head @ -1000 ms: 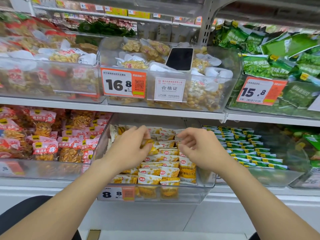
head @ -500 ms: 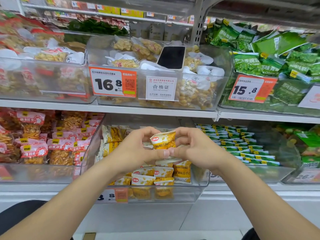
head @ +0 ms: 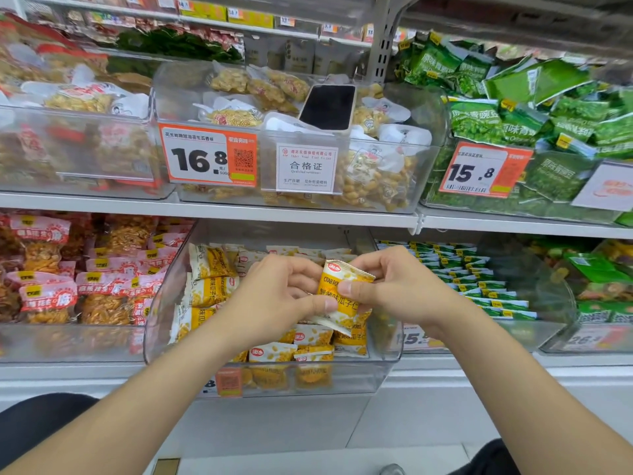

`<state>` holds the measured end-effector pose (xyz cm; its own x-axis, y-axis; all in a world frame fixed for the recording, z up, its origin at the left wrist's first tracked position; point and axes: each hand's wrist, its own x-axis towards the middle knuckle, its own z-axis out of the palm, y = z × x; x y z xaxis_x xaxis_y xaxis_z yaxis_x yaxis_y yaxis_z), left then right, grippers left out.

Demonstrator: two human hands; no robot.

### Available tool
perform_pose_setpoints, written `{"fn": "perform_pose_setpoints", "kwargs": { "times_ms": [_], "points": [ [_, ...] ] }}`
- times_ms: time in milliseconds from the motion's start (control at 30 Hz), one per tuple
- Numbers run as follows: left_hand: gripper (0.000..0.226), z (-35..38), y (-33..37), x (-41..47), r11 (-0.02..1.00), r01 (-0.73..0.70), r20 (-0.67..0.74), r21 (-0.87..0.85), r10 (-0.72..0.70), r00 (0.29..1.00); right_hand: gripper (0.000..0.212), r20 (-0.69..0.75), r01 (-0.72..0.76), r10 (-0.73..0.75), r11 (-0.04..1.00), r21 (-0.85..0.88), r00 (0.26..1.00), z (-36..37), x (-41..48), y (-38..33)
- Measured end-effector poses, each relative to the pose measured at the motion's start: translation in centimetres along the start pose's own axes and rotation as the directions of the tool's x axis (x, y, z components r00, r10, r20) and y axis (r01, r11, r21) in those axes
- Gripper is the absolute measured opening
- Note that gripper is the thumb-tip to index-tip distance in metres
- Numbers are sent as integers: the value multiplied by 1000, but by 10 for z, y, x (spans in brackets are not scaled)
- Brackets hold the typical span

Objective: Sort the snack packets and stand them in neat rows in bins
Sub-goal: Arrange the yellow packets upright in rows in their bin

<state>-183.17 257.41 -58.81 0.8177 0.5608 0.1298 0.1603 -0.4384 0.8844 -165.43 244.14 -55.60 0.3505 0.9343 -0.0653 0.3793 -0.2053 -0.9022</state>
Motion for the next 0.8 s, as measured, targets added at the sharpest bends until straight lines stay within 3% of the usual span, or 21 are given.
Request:
{"fn": "perform_pose_setpoints", "kwargs": {
  "times_ms": [133, 200, 267, 300, 400, 567, 667, 800],
  "points": [
    [47, 8, 3, 1, 999, -28, -43, -18, 27, 999, 15, -3, 7, -7, 1000, -18, 1000, -5, 0, 1],
    [42, 14, -1, 1, 996, -41, -32, 74, 44, 999, 14, -27, 84, -97, 948, -308, 995, -6, 3, 5],
    [33, 17, -10, 1, 967, -69, 6, 245, 70, 998, 10, -42, 106, -172, 765, -635, 984, -6, 5, 7],
    [28, 17, -14, 0, 936, -95, 32, 339, 90, 995, 7, -38, 105, -189, 688, -718, 981, -5, 5, 8],
    [28, 15, -25, -1, 817, -183, 151, 547, 119, 981, 9, 6, 115, -174, 625, -772, 985, 3, 7, 10],
    [46, 10, -32, -2, 670, -192, 261, 717, -3, 965, 9, 108, 102, -16, 471, -876, 994, 16, 11, 13],
    [37, 8, -31, -2, 640, -214, 289, 738, -12, 957, 20, 122, 94, 48, 392, -915, 991, 20, 16, 13],
    [30, 7, -30, -2, 643, -222, 309, 733, -24, 951, 19, 114, 111, -2, 262, -959, 993, 20, 21, 6]
  ]
}}
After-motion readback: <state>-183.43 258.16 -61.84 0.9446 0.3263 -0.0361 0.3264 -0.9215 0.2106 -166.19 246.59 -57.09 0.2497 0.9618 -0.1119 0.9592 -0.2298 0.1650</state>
